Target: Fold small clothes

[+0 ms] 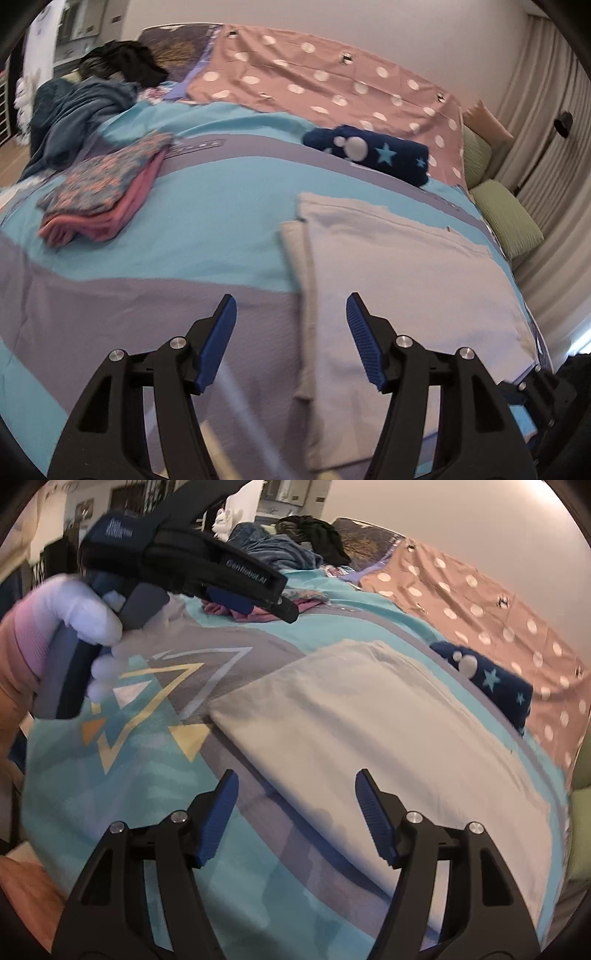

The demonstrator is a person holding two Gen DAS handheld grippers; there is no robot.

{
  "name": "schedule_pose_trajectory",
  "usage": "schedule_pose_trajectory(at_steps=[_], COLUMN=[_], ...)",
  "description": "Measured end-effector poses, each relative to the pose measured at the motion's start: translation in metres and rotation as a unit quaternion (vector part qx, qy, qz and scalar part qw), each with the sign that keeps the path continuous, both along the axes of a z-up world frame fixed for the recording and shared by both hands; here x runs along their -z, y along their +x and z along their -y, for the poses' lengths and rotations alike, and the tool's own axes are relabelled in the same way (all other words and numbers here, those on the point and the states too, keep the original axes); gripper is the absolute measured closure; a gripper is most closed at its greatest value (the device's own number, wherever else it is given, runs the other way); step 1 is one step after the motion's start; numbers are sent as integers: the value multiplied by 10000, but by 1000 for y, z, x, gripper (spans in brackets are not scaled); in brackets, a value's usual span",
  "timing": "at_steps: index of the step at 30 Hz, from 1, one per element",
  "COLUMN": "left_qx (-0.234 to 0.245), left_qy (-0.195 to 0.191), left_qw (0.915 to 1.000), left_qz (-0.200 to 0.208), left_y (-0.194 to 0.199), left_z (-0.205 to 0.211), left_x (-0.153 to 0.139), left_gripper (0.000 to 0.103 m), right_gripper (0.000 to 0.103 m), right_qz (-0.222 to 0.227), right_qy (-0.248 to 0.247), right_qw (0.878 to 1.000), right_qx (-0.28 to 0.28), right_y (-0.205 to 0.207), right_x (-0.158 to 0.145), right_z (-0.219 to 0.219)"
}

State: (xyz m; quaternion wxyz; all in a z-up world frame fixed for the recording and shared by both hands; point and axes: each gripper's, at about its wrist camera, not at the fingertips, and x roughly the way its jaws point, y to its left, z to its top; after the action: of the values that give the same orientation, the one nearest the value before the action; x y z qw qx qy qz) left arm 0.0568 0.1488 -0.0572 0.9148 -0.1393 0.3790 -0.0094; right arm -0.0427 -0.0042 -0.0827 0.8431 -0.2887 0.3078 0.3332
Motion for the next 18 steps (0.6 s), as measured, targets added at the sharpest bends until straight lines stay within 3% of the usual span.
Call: schedule_pose_trajectory(at_steps=[9, 18], left_qx=[-122, -158], left_qy=[-189, -410], left_qw=[9997, 9990], left_qz=[74, -9], left_y=[-10, -6], left_z=[-32, -49], left_x=[9, 26], left_gripper=[38, 37], right_gripper=[33, 32], right_qz=[176, 821], right_qy=[-437, -766], right_qw=[9987, 9935], right_qx=[168, 206], right_y=[7, 12], right_x=[21, 31], right_z=[-24, -55])
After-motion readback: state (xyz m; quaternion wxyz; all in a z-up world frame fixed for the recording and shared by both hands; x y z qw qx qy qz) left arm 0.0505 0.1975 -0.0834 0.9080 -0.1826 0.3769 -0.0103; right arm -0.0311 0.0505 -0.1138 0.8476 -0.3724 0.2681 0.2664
